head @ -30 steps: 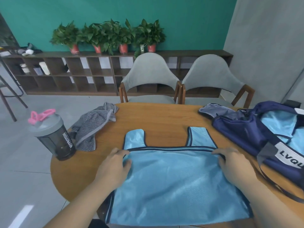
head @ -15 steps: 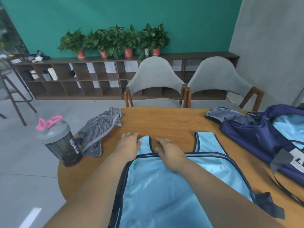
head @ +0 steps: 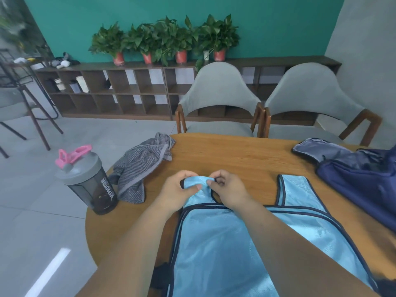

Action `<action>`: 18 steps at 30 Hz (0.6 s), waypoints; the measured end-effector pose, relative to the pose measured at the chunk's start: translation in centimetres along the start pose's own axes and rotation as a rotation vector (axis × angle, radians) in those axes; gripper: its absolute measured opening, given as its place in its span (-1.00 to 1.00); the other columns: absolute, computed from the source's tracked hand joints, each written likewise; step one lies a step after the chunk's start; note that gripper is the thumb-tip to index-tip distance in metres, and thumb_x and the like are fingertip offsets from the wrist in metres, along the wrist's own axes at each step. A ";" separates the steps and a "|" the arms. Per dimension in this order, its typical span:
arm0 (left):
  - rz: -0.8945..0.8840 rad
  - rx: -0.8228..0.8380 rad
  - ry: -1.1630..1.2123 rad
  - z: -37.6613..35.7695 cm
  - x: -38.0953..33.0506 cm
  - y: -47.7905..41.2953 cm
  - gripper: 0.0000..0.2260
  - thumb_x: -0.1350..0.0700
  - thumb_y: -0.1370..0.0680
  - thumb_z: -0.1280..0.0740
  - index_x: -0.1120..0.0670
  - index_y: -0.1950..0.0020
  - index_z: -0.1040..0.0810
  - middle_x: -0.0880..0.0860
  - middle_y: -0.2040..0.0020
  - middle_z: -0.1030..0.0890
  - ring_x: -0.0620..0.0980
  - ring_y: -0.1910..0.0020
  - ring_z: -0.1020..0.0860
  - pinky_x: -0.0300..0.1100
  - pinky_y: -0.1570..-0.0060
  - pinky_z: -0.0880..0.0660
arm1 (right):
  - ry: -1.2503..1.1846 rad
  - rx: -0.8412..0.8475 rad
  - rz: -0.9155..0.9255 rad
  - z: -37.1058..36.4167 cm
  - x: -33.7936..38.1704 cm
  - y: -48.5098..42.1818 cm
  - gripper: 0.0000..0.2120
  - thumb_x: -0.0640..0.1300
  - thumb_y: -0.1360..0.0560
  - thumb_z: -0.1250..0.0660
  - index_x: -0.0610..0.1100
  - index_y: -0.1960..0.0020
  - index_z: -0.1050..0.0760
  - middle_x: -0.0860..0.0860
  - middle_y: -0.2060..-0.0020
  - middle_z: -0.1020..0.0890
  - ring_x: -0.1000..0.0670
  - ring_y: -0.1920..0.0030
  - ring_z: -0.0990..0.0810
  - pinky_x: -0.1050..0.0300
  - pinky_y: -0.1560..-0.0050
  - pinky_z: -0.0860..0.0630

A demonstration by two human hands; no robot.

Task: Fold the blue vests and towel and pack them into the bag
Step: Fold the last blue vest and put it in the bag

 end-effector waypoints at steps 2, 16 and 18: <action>-0.001 -0.054 0.041 0.2 0.2 0.1 -0.82 0.04 -0.54 -0.56 -0.06 -0.13 -0.70 -0.12 -0.04 -0.72 -0.19 -0.03 -0.66 -0.30 -0.04 -0.59 | -0.056 -0.041 -0.004 0.0 0.0 0.2 -0.91 -0.03 -0.54 -0.52 0.04 0.04 -0.62 0.04 0.18 -0.72 0.12 0.26 -0.60 0.10 0.11 -0.55; 0.143 0.072 0.096 2.3 0.2 -1.4 -0.79 0.20 -0.55 -0.54 0.02 -0.16 -0.70 0.03 -0.06 -0.75 -0.05 -0.10 -0.69 -0.15 -0.15 -0.60 | -0.432 0.005 -0.084 2.6 1.2 1.4 -0.80 -0.14 -0.51 -0.57 -0.01 -0.10 -0.65 0.00 0.00 -0.75 0.09 -0.04 -0.68 0.24 -0.08 -0.46; 0.167 0.116 0.000 2.3 -0.5 -1.5 -0.81 0.15 -0.57 -0.53 0.00 -0.18 -0.72 0.00 -0.05 -0.75 -0.10 -0.05 -0.67 -0.25 -0.09 -0.58 | -0.442 0.027 -0.074 2.7 1.0 1.5 -0.81 -0.14 -0.50 -0.57 0.00 -0.07 -0.66 0.00 0.03 -0.75 0.10 -0.01 -0.68 0.21 -0.12 -0.46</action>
Point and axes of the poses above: each hand's wrist, its own y-axis away from the middle knuckle, its own z-axis out of the back of the hand, x = y × z, the point moved 4 cm from there along -y, towards the middle knuckle
